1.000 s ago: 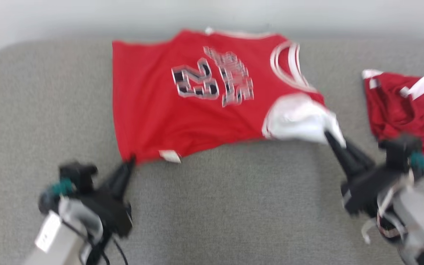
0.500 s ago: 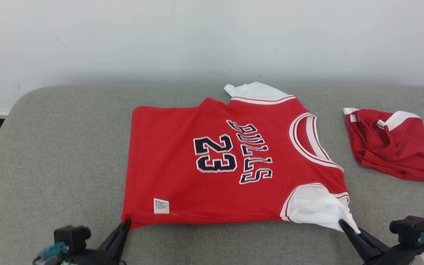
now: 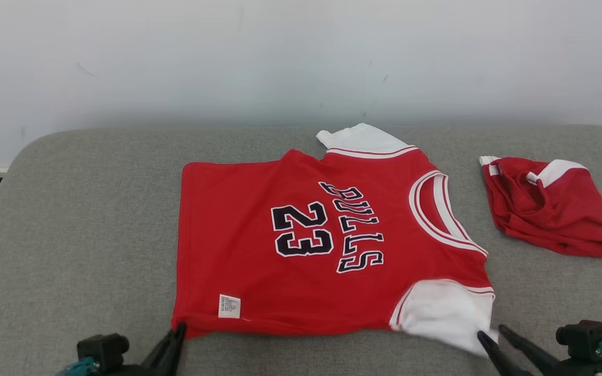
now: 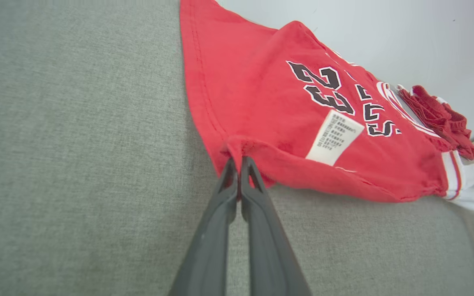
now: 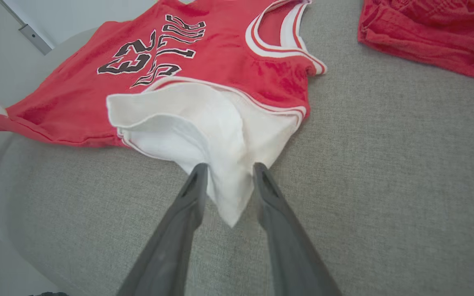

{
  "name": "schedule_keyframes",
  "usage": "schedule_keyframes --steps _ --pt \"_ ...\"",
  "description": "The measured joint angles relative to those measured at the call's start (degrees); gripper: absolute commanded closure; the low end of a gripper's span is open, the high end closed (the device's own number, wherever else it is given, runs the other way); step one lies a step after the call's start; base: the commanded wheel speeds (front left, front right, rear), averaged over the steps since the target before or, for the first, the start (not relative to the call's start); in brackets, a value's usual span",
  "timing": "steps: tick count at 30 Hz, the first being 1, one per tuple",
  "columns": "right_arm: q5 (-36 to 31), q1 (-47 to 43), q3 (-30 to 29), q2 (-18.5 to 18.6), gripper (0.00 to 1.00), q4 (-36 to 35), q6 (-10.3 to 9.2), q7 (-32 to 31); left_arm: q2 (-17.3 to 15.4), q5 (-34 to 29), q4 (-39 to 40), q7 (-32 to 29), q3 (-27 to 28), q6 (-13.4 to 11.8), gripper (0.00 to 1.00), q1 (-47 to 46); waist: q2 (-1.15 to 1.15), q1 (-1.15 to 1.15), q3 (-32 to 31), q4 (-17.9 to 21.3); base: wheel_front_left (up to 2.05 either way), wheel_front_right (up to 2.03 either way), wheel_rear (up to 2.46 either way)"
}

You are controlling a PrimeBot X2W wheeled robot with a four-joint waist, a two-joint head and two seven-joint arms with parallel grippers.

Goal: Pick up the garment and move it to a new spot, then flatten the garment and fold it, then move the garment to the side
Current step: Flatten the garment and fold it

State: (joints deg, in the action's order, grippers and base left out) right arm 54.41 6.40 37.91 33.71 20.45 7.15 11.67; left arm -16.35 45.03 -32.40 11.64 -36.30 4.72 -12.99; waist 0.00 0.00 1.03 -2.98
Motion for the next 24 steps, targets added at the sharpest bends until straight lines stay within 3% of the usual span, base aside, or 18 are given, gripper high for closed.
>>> schedule_keyframes --steps 7,12,20,24 --pt "6.91 -0.05 -3.76 0.56 0.0 -5.66 0.0 1.04 -1.67 2.4 3.39 1.1 4.55 -2.3 0.0 0.03 0.0 0.0 -0.42 0.11 0.0 0.0 0.0" --pt "7.03 -0.03 -5.26 1.01 0.0 -5.36 -0.35 1.41 -2.12 2.97 5.88 1.53 6.27 -3.53 0.0 0.06 0.0 0.0 -0.72 0.09 0.0 0.0 0.0" --pt "2.48 1.64 -1.64 0.94 0.0 -3.08 -6.45 -3.45 -2.07 -1.22 4.0 0.34 3.16 -8.11 0.0 0.03 0.0 0.01 -0.51 0.09 0.0 0.0 0.0" --pt "1.48 1.58 -0.26 0.92 0.0 -2.4 -8.68 -6.22 -1.67 -1.83 4.0 -0.21 2.2 -8.8 0.0 0.25 0.0 0.0 0.26 0.1 0.0 0.0 0.0"
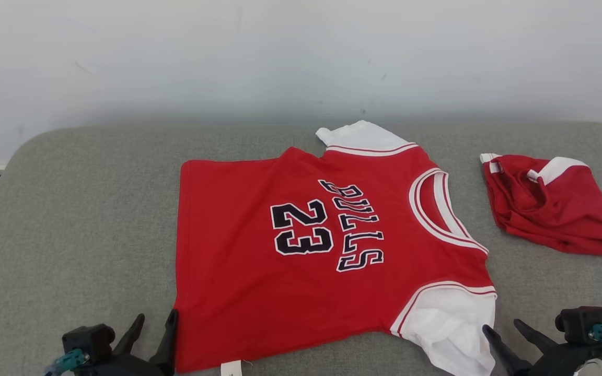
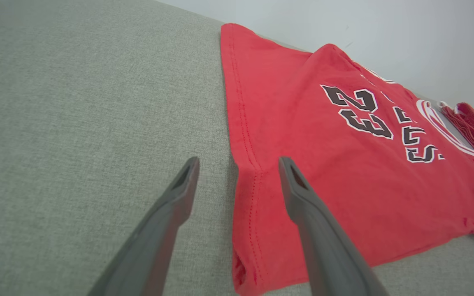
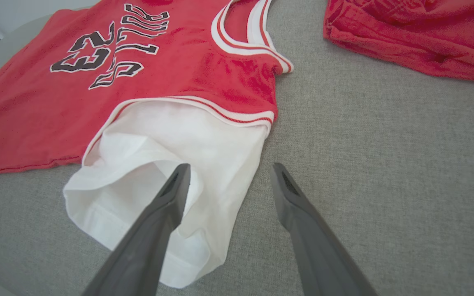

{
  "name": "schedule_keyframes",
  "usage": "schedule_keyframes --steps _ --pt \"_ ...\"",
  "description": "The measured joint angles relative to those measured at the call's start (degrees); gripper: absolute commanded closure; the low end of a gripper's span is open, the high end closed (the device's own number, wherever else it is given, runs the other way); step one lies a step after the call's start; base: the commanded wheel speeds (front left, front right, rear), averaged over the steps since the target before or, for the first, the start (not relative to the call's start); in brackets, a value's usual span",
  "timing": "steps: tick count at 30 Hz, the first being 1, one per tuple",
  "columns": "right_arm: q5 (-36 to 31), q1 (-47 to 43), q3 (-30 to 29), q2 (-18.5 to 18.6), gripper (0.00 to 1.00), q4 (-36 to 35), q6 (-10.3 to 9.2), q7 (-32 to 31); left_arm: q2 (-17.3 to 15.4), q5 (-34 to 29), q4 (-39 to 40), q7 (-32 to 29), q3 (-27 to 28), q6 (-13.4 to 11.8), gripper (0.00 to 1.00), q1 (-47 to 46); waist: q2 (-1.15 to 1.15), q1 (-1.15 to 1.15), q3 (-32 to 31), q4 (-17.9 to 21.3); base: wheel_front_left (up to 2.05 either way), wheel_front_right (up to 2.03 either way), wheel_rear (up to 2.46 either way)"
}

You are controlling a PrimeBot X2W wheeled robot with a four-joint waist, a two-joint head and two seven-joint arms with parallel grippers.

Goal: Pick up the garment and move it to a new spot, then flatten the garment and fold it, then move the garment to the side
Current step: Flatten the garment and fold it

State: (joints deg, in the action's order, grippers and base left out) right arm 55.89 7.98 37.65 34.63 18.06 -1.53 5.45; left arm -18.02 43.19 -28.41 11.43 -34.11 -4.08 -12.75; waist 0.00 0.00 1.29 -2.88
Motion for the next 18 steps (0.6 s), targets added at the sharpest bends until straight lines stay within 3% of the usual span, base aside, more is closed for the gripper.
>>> schedule_keyframes --steps 4,18 --pt "0.11 0.04 0.41 -0.01 0.0 0.26 -1.56 -2.04 0.24 0.01 0.03 -0.32 0.07 -0.46 0.0 0.0 0.0 0.0 0.66 0.0 0.0 0.0 0.0" --pt "-2.75 1.19 2.2 -0.11 0.0 0.77 -4.09 -5.55 0.35 0.01 0.46 -0.31 0.66 -1.46 0.0 -0.13 0.0 0.0 0.68 -0.13 0.0 0.0 0.0"
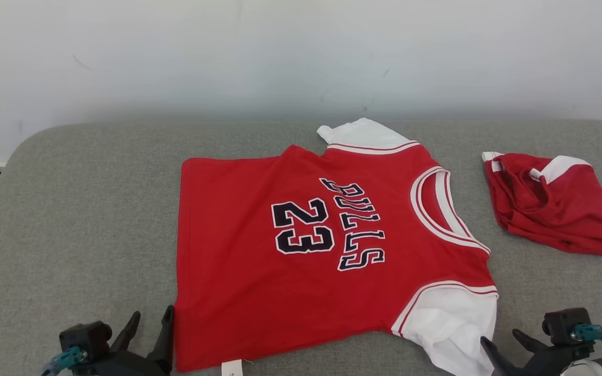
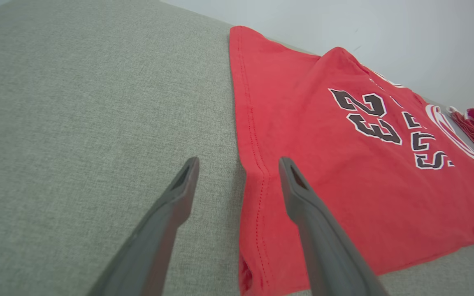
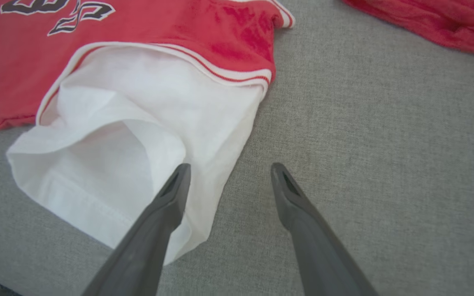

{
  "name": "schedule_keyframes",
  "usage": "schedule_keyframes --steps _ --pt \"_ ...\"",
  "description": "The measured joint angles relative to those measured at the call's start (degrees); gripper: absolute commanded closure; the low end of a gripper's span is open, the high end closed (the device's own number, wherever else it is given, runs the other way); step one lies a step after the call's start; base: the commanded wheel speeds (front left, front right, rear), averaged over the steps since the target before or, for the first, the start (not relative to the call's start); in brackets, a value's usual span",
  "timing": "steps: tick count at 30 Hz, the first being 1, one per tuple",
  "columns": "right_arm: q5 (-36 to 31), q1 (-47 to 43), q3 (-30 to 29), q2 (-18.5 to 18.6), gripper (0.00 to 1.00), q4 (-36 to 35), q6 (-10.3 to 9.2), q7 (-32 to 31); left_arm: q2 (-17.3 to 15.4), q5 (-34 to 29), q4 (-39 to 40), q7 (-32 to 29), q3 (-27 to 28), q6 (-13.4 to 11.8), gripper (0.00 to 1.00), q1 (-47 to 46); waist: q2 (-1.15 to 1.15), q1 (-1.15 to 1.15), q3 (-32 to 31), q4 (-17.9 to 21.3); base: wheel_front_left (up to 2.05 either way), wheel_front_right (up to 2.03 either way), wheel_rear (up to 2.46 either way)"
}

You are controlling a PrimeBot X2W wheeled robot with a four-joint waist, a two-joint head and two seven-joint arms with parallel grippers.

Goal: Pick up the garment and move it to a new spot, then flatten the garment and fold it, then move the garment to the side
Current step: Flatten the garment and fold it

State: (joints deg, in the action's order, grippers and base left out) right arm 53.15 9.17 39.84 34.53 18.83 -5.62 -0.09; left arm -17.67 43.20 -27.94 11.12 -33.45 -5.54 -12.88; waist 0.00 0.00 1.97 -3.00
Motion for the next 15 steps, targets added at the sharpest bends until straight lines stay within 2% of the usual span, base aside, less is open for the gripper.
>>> schedule_keyframes --steps 15 --pt "1.7 -0.65 1.81 0.02 0.0 -0.4 -0.43 -5.82 0.01 0.0 -0.27 -0.51 0.09 -0.48 0.0 0.69 0.0 0.0 -1.13 -0.11 0.0 0.0 0.0"
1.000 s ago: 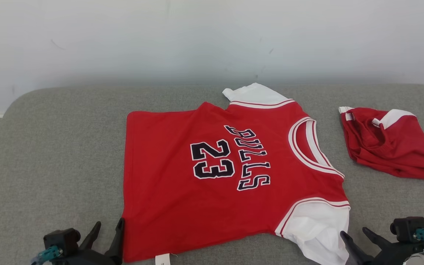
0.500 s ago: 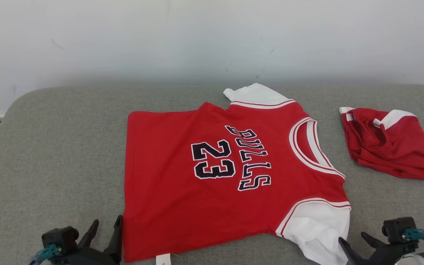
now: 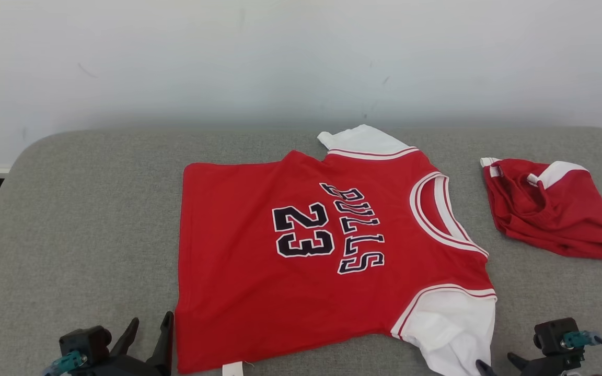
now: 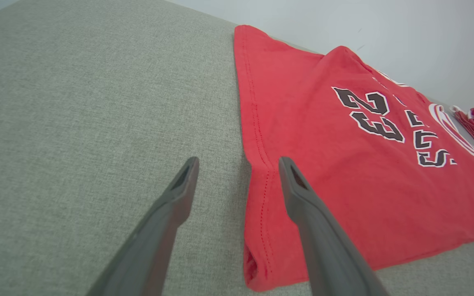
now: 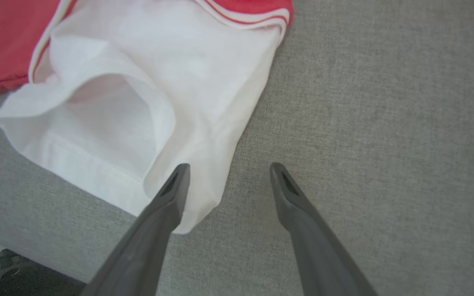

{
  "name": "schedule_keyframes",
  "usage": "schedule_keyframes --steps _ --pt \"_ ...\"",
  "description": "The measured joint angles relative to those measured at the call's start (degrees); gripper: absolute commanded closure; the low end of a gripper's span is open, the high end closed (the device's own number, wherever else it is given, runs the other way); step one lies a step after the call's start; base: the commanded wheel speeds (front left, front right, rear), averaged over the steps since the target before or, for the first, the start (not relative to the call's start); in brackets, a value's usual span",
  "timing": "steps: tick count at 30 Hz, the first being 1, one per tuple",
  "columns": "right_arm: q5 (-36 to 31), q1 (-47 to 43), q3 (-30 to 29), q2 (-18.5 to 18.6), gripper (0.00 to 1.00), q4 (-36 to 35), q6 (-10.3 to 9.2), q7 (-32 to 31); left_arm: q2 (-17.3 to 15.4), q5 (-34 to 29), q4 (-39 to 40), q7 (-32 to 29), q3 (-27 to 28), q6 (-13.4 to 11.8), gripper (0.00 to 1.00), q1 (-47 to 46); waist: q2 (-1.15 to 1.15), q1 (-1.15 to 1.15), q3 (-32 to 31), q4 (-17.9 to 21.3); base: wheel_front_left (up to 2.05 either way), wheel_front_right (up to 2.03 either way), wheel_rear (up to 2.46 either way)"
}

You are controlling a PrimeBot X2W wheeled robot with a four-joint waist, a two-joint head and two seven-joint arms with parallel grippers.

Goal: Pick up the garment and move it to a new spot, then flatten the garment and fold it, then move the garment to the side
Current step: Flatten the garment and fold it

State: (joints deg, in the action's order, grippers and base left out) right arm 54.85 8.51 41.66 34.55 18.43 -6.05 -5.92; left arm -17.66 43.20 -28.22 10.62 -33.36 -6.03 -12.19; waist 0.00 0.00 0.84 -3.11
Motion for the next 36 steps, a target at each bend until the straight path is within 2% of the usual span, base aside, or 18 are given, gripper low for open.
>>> schedule_keyframes --steps 9,16,28,33,34,35,36 --pt "1.65 -1.12 1.31 -0.08 0.0 -0.55 0.01 -3.78 0.43 0.11 -0.2 -1.05 -0.48 0.0 0.0 0.22 0.0 0.0 -0.29 -0.36 0.0 0.0 0.0" --pt "1.81 -1.07 1.59 -0.05 0.0 -1.47 0.0 -5.79 1.85 0.27 -0.56 -5.01 -3.11 1.01 0.0 0.4 0.0 0.0 -0.27 -0.72 0.0 0.0 0.0" --pt "1.87 -0.84 1.64 0.02 0.0 -2.4 -0.09 -8.16 2.02 0.07 -3.82 -9.77 -4.71 0.48 0.0 1.3 0.0 0.0 0.51 -0.3 0.0 0.0 0.0" --pt "1.87 -0.77 1.8 0.02 0.0 -2.87 -0.51 -8.94 3.05 0.74 -4.59 -10.37 -4.12 0.42 0.0 1.03 0.0 0.0 0.88 -0.11 0.0 0.0 0.0" --pt "1.88 -0.72 1.79 0.02 0.47 -3.01 -0.51 -9.31 3.18 0.77 -4.75 -10.63 -4.02 0.42 0.03 0.96 0.0 0.0 0.96 -0.08 0.0 0.0 0.0" --pt "1.9 -0.64 1.87 0.02 0.59 -3.09 -0.52 -9.6 3.22 0.76 -5.06 -10.96 -4.15 0.42 0.38 0.77 0.0 0.0 1.03 -0.06 0.0 0.0 0.0" --pt "1.9 -0.51 2.0 0.04 1.0 -3.2 -0.56 -9.9 3.21 0.75 -5.49 -11.28 -4.28 0.42 0.65 0.4 0.0 -0.01 1.1 -0.04 0.0 0.0 0.0"
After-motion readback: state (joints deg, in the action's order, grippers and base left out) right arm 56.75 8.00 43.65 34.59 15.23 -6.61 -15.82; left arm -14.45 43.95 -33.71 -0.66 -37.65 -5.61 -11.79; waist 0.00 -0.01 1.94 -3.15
